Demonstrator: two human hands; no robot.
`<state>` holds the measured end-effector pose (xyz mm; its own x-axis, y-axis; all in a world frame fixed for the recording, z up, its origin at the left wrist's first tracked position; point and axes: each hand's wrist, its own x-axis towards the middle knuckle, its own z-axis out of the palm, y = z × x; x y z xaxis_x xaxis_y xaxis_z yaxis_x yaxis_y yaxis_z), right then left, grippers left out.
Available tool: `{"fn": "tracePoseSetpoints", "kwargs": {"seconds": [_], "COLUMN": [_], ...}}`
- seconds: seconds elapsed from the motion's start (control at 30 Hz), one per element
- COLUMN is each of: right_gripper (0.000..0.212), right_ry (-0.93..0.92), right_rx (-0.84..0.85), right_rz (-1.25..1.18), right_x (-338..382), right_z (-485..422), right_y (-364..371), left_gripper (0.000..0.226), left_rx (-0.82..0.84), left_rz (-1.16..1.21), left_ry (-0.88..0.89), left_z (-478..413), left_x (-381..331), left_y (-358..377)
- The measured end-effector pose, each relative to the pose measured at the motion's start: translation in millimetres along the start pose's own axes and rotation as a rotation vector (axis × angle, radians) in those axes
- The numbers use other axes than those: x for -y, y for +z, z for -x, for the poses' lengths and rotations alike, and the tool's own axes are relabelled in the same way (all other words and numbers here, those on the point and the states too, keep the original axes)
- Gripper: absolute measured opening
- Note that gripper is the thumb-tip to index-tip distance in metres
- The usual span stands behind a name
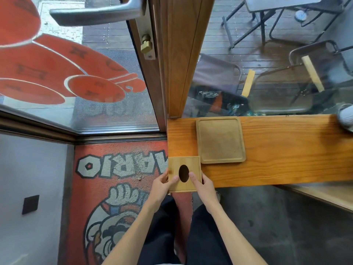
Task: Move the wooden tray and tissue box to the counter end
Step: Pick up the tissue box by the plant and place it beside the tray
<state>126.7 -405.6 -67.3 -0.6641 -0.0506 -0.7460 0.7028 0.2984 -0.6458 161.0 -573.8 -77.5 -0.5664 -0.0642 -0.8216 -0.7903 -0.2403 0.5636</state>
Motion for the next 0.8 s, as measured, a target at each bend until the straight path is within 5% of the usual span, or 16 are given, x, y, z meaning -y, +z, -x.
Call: {"fn": "tracePoseSetpoints", "kwargs": {"seconds": [0.23, 0.33, 0.47, 0.67, 0.8], "right_gripper": [0.054, 0.110, 0.150, 0.115, 0.111], "right_ry": [0.042, 0.281, 0.411, 0.380, 0.364], "right_rx": [-0.009, -0.186, -0.094, -0.163, -0.168], "right_rz": [-0.005, 0.055, -0.584, -0.730, -0.745], "right_x": [-0.7, -0.4, -6.3, -9.4, -10.9], "right_z": [-0.2, 1.7, -2.4, -2.3, -3.5], "right_y": [4.8, 12.2, 17.0, 23.1, 22.6], "left_gripper": [0.099, 0.088, 0.068, 0.063, 0.070], "left_rx": [-0.023, -0.024, -0.001, 0.010, 0.021], "left_rz": [0.054, 0.060, 0.090, 0.088, 0.091], "left_ry": [-0.008, -0.017, -0.041, -0.038, -0.025], "left_z": [3.1, 2.8, 2.9, 2.4, 0.6], "left_x": [4.8, 4.3, 0.7, 2.0, 7.1], "left_y": [-0.7, 0.8, -1.2, -3.9, -6.5]}}
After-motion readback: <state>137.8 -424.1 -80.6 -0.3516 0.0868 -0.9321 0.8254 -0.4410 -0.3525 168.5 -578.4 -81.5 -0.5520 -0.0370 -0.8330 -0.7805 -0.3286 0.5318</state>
